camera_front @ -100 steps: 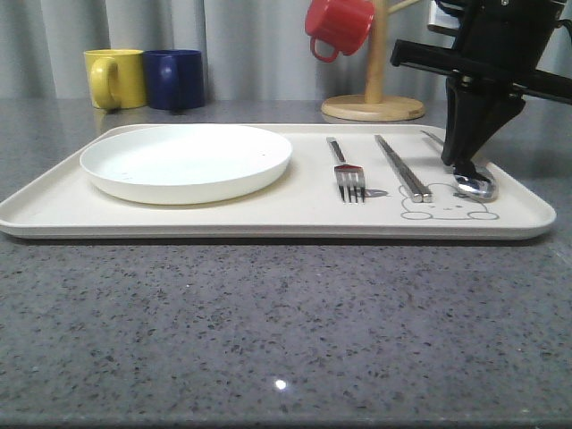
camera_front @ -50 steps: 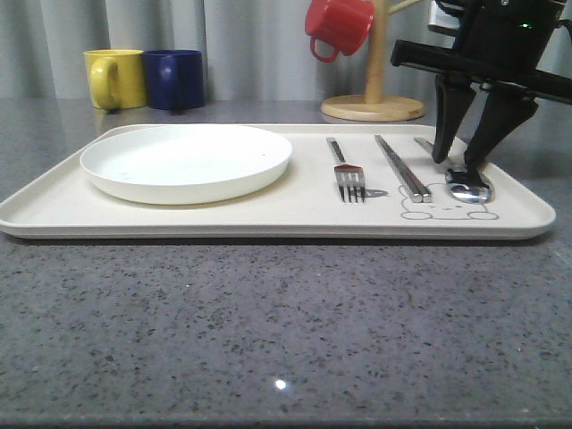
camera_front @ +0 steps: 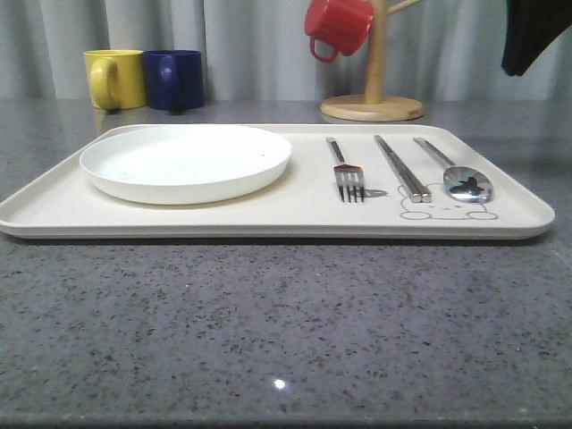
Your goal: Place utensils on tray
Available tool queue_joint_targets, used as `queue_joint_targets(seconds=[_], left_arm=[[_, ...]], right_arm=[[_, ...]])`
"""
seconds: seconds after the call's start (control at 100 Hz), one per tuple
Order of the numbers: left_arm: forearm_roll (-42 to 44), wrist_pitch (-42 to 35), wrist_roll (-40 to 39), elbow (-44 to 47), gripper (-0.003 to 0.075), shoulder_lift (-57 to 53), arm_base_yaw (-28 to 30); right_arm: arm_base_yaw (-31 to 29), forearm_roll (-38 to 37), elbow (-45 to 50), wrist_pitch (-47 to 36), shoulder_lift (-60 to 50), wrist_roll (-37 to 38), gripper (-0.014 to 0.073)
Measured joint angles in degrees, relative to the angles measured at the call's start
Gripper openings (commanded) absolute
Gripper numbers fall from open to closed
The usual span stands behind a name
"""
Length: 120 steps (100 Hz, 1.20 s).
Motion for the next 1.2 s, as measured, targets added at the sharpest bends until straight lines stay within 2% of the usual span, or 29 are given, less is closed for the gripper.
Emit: queue_joint_targets(seconds=[0.14,0.31,0.66,0.92,1.2], left_arm=[[0.0,0.0,0.0,0.0,-0.0019,0.0,0.0],[0.0,0.0,0.0,0.0,-0.0019,0.0,0.0],[0.0,0.0,0.0,0.0,-0.0019,0.0,0.0],[0.0,0.0,0.0,0.0,-0.0019,0.0,0.0],[0.0,0.0,0.0,0.0,-0.0019,0.0,0.0]], right_arm=[[-0.77,-1.68,4.24,-0.25,-5.47,0.0,-0.0061],[-5.15,-2.07,13.0,-3.21,-12.82,0.0,-0.0061],[-13.99,-2.07,34.03,-15.0,-30.59,-0.03,-0.0061],[-14.4,-3.56,50.01,-31.79,-48.11,-1.21,-0.0061],[-14.4,-10.5,63.45,-46.62,-66.59,-1.47,-0.0061]])
